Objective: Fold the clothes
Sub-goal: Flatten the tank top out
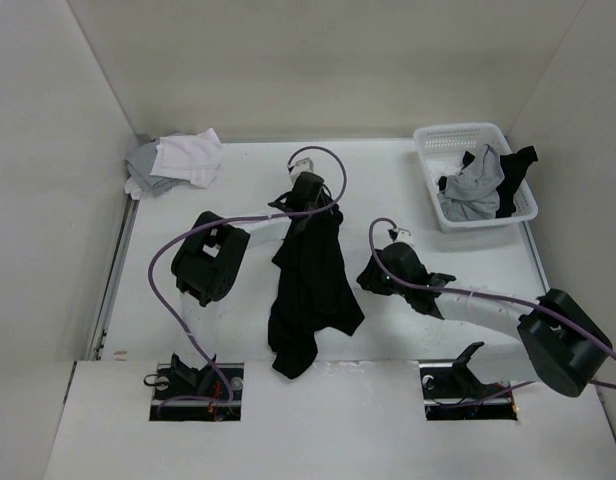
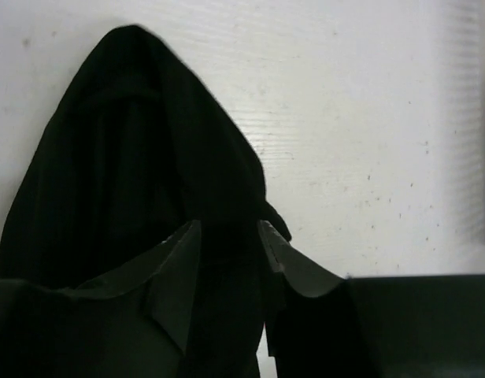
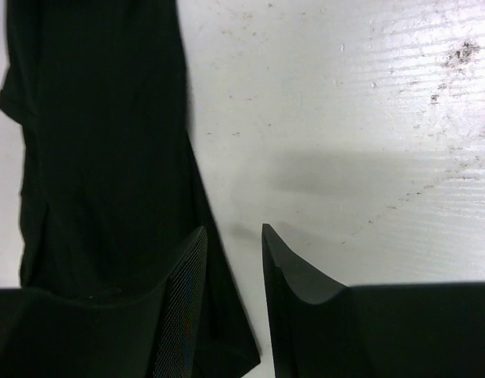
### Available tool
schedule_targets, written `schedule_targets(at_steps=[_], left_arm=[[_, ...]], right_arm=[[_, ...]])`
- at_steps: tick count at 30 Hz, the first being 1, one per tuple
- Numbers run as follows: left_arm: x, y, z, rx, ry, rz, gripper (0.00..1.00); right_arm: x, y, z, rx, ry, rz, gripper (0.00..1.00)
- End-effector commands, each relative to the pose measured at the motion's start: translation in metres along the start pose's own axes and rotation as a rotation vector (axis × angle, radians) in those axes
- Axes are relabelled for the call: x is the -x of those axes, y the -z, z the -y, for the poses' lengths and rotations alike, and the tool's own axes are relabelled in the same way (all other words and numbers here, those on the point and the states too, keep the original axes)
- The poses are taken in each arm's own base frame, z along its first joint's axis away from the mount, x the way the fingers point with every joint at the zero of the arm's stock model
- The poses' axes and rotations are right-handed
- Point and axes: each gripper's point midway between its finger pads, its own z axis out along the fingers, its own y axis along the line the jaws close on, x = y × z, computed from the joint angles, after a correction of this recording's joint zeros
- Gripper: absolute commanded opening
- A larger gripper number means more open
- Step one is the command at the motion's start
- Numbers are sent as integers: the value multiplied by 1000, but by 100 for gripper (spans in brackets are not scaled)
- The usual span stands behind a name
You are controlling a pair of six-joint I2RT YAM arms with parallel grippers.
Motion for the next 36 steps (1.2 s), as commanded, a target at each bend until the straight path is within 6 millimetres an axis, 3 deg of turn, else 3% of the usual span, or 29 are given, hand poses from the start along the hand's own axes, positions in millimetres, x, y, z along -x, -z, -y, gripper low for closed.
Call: schedule_targets(at_steps=[1, 4, 9, 14, 19, 24, 32, 36], left_arm=[[5, 2, 0, -2, 195, -8, 28], [3, 2, -16, 26, 297, -6, 20], [-7, -1, -32, 57, 330, -25, 21], [-9, -5, -20, 1, 342, -42, 26], [-7, 3, -1, -59, 324, -19, 27], [-20, -6, -9, -37, 330, -45, 26], [-11, 5, -20, -2, 332, 0, 25], [-18, 1, -31, 31, 332, -16, 25]], right_arm=[[23, 7, -23, 93, -40, 109, 39], [25, 9, -24, 105, -34, 119, 39], [24, 11, -24, 115, -29, 123, 39], [25, 11, -27, 125, -29, 128, 39], [18, 6, -29, 125, -23, 110, 39], [16, 5, -30, 132, -26, 104, 39], [19, 12, -32, 147, -31, 118, 41], [20, 14, -32, 151, -36, 122, 41]])
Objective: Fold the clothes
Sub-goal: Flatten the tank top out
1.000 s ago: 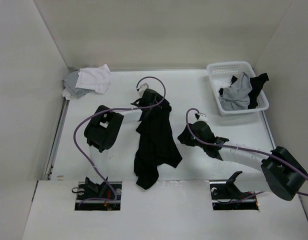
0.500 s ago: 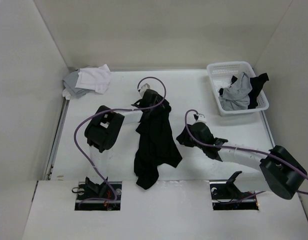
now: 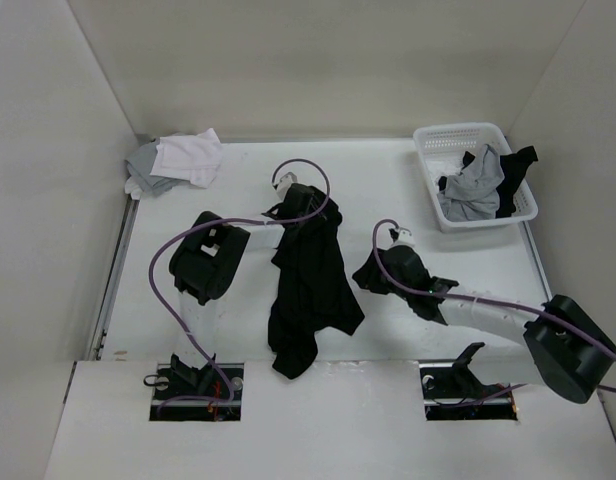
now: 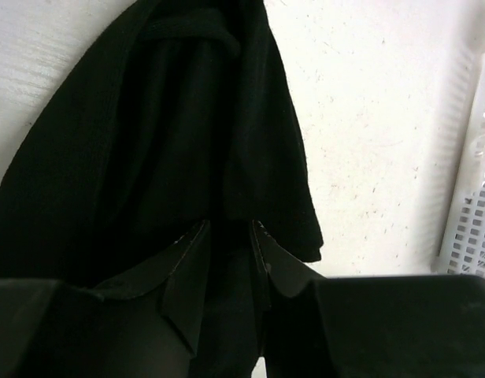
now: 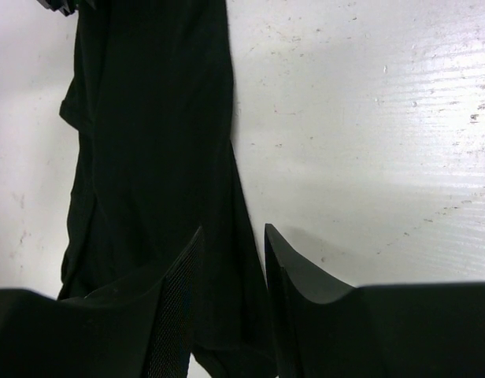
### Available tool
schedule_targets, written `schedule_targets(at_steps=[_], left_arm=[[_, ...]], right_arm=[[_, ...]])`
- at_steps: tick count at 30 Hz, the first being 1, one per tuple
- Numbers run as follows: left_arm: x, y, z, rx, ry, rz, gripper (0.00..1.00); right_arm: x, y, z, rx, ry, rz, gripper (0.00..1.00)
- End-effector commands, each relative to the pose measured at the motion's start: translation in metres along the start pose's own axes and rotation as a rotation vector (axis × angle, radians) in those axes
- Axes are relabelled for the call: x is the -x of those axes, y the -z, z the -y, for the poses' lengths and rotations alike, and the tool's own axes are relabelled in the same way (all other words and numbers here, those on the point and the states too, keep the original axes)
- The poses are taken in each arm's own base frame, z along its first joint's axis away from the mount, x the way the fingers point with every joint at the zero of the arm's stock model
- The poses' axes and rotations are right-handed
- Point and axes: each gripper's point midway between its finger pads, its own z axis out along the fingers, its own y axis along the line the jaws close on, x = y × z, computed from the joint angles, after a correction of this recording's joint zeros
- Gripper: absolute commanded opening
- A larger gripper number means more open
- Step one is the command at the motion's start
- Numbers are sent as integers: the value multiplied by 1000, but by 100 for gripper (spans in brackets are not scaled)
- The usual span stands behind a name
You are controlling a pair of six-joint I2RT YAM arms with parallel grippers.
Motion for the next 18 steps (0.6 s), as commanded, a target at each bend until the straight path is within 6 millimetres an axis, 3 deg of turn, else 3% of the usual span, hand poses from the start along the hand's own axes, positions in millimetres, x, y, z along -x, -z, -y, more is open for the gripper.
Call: schedule_targets(at_steps=[1, 7, 13, 18], left_arm=[[9, 4, -1, 6, 11, 23, 25], [11, 2, 14, -44, 14, 28, 21], [17, 3, 24, -75, 14, 40, 8], [34, 22, 46, -154, 19, 83, 4]], right_arm=[[11, 5, -13, 53, -17, 50, 41], [12, 6, -14, 55, -16, 50, 41], [4, 3, -10, 39, -24, 32, 41], [-13, 5, 3, 3, -26, -9, 43]])
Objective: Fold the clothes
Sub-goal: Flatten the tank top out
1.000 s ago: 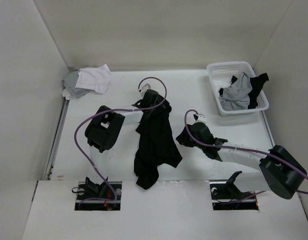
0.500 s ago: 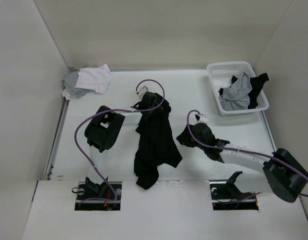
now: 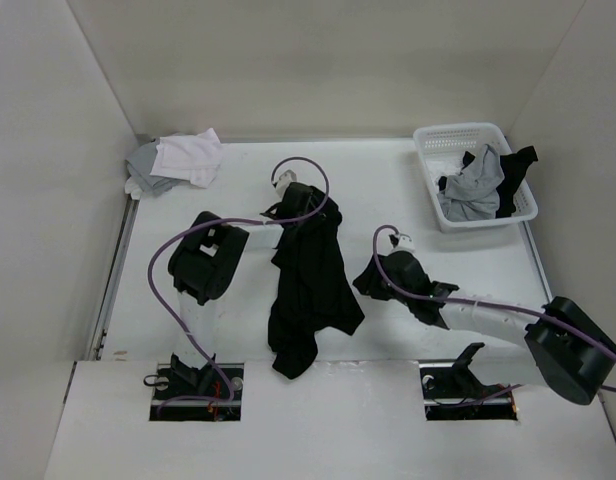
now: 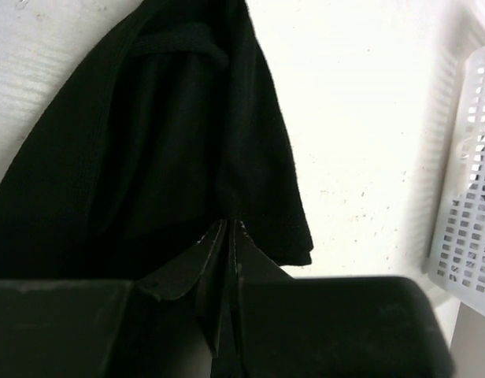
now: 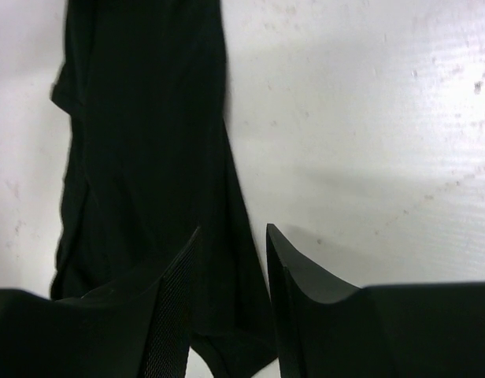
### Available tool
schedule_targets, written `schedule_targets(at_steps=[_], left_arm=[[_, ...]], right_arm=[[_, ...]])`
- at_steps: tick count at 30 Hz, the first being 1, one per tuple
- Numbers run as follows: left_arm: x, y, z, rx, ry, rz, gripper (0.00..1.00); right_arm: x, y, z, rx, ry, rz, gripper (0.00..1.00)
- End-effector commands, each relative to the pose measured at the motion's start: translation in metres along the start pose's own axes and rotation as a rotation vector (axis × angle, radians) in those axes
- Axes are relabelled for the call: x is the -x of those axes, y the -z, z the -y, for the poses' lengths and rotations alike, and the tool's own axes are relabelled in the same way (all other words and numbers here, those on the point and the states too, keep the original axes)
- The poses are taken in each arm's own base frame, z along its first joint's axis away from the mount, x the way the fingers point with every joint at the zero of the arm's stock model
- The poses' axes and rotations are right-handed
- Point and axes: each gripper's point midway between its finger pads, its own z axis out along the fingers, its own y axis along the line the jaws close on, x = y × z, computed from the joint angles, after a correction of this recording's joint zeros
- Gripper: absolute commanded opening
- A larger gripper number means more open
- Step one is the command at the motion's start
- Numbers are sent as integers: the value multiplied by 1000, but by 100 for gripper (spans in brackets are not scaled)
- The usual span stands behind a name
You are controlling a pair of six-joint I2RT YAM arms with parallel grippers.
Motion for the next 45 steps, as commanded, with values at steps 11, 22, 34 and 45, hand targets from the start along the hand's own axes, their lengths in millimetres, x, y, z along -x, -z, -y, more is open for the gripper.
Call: schedule_targets(at_steps=[11, 22, 34, 45], left_arm=[[98, 124, 72, -307, 47, 233, 0], [136, 194, 25, -325, 134, 347, 0], [189, 266, 85, -592, 208, 442, 0], [160, 311, -27, -441, 249, 565, 1]], right_arm=[[-56, 30, 23, -95, 15, -167, 49], [-66, 6, 0, -80, 50, -262, 29], [200, 93, -125, 40, 224, 456, 0], [132, 171, -127, 196, 299, 336, 6]])
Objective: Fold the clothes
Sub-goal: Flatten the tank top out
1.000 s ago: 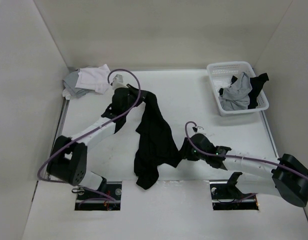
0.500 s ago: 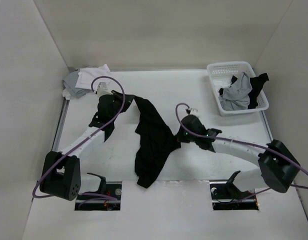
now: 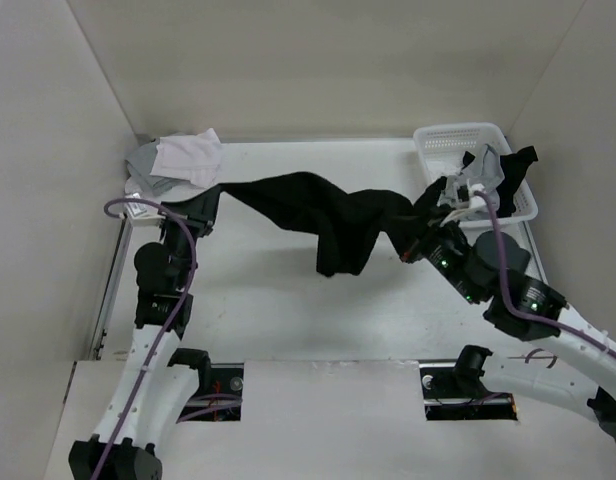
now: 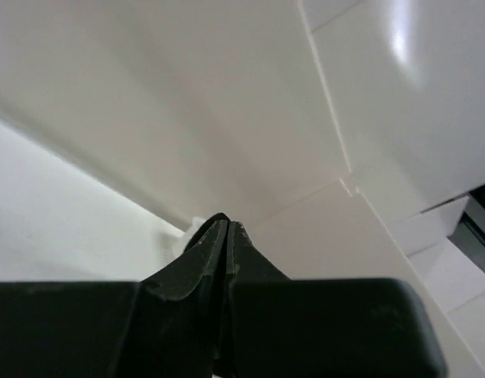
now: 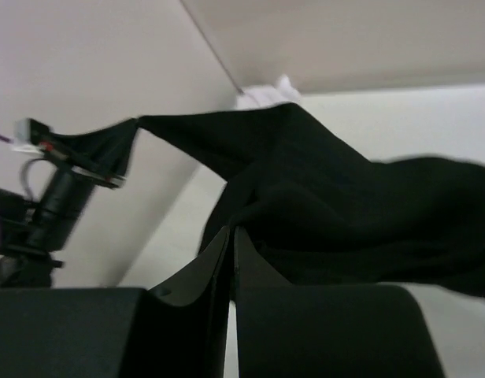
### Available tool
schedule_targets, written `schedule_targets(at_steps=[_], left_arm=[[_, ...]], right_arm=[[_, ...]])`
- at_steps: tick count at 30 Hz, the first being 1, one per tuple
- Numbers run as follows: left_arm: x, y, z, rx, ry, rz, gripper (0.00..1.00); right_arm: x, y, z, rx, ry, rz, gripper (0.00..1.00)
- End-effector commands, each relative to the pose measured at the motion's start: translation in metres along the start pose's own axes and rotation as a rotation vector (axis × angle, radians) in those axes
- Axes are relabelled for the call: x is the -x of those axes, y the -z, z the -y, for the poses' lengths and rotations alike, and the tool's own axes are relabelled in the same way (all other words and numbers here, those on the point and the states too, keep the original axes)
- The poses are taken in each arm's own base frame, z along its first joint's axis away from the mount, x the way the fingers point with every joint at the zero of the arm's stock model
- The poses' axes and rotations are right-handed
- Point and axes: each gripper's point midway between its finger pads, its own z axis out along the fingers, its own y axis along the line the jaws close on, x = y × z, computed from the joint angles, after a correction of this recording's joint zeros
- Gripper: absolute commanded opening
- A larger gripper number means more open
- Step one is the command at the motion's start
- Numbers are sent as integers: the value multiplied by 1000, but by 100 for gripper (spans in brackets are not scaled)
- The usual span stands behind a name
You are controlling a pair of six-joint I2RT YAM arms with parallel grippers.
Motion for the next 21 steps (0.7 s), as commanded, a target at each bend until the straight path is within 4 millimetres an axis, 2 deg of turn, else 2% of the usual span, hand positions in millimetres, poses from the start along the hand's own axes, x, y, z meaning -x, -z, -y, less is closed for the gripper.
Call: schedule_targets(at_steps=[1, 3, 6, 8, 10, 13, 14, 15, 16, 17, 18, 19, 21], left_arm=[[-34, 25, -90, 221, 17, -93, 1], [-48, 41, -124, 290, 32, -123, 1], [-66, 63, -168, 388, 43, -161, 1], [-73, 77, -192, 440, 41, -171, 1], [-83, 88, -205, 470, 44, -194, 1], [-94, 100, -213, 479, 54, -220, 1], [-99, 104, -212, 472, 60, -232, 1], [-104, 107, -212, 469, 59, -245, 1], [-109, 110, -214, 472, 60, -258, 1], [-111, 113, -215, 477, 58, -261, 1], [-113, 115, -215, 483, 55, -268, 1], [-114, 115, -215, 483, 46, -271, 1], [-112, 114, -216, 487, 10, -258, 1]], right_arm=[[-86, -2, 63, -199, 64, -227, 6], [-93, -13, 84, -261, 32, -224, 6], [-89, -58, 123, -334, -13, -194, 5], [-82, -108, 147, -325, -46, -184, 4], [-72, -170, 158, -269, -66, -192, 3], [-47, -261, 165, -210, -61, -201, 2], [-37, -285, 168, -210, -38, -197, 3], [-25, -304, 173, -235, -24, -181, 10], [-16, -314, 183, -289, -12, -165, 23], [-11, -315, 188, -340, 1, -163, 37], [-10, -308, 194, -385, 17, -174, 48], [-17, -295, 201, -426, 40, -193, 52], [-47, -263, 200, -452, 58, -232, 52]])
